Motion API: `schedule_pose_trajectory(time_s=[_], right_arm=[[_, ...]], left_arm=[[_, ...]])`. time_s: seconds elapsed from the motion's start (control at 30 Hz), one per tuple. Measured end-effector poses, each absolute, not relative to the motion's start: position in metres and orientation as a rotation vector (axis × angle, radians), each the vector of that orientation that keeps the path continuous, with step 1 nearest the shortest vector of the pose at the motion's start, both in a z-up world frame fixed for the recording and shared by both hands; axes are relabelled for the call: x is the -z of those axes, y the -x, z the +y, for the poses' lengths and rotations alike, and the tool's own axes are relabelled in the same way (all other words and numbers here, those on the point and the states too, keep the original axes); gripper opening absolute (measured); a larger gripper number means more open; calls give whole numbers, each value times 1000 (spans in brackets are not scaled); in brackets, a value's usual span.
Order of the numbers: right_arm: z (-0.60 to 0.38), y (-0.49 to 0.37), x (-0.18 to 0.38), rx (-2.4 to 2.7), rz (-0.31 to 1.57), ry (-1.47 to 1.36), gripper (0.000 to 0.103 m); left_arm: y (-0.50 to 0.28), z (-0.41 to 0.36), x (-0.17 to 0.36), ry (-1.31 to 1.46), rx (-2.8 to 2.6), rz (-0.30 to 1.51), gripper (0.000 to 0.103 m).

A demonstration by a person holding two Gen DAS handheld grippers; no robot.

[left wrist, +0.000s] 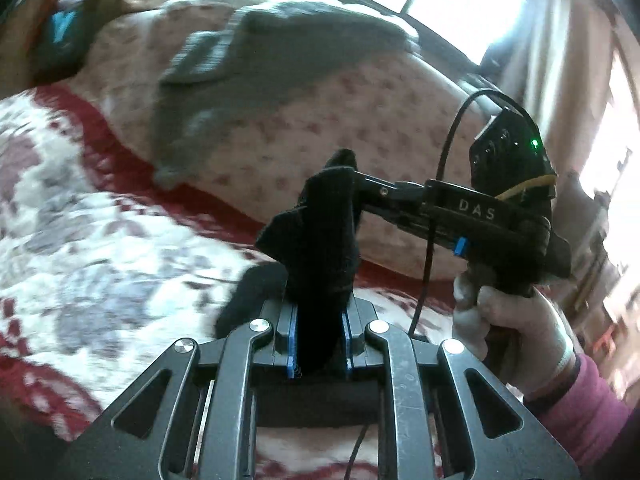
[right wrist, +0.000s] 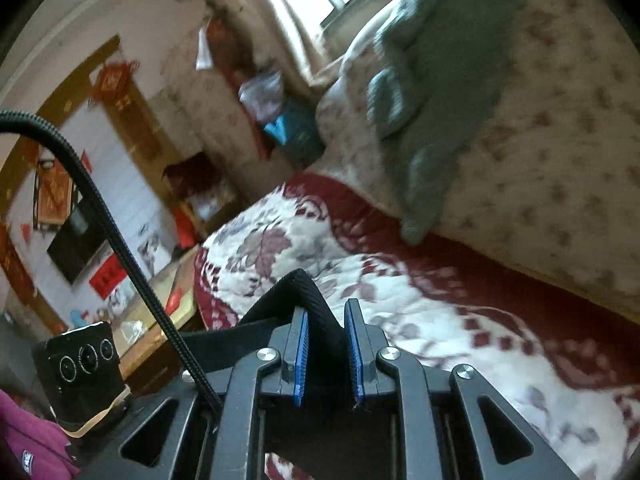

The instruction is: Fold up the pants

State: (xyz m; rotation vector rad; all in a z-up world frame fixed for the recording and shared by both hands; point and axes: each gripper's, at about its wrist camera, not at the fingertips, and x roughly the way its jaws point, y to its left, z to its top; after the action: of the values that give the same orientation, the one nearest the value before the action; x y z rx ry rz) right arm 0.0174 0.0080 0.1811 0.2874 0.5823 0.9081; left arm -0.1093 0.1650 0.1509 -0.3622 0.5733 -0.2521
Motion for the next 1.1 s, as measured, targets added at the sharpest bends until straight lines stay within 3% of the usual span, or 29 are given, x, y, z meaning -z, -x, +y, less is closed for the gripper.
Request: schedule_pose_trajectory(time_s=[0.23, 0.57, 0.6, 0.63, 0.67, 0.73, 0.83, 0.9, 1.1], right_arm=[[-91, 26, -154, -781, 561, -419, 17], [-194, 58, -58, -537, 688, -619, 18], [-200, 59, -51, -514, 700, -642, 20], [-205, 60, -46, -495, 711, -670, 27], [-211, 62, -41, -477, 716, -706, 42], [-221, 68, -36, -462, 699, -777, 51], [-232, 82, -37, -457, 679, -843, 51], [-233, 89, -42, -461, 663, -854, 52], [-219, 102, -51, -500, 662, -847, 57]], left_arm=[[103, 71, -140, 241, 427, 652, 15], [78, -18, -71, 153, 477, 840, 15], [79, -17, -69, 158, 471, 843, 15], [80, -16, -70, 164, 472, 844, 14], [78, -13, -71, 170, 474, 848, 15], [81, -11, -74, 166, 482, 869, 17], [85, -4, -80, 166, 504, 913, 31], [89, 3, -82, 209, 540, 923, 48], [103, 11, -97, 196, 553, 864, 49]])
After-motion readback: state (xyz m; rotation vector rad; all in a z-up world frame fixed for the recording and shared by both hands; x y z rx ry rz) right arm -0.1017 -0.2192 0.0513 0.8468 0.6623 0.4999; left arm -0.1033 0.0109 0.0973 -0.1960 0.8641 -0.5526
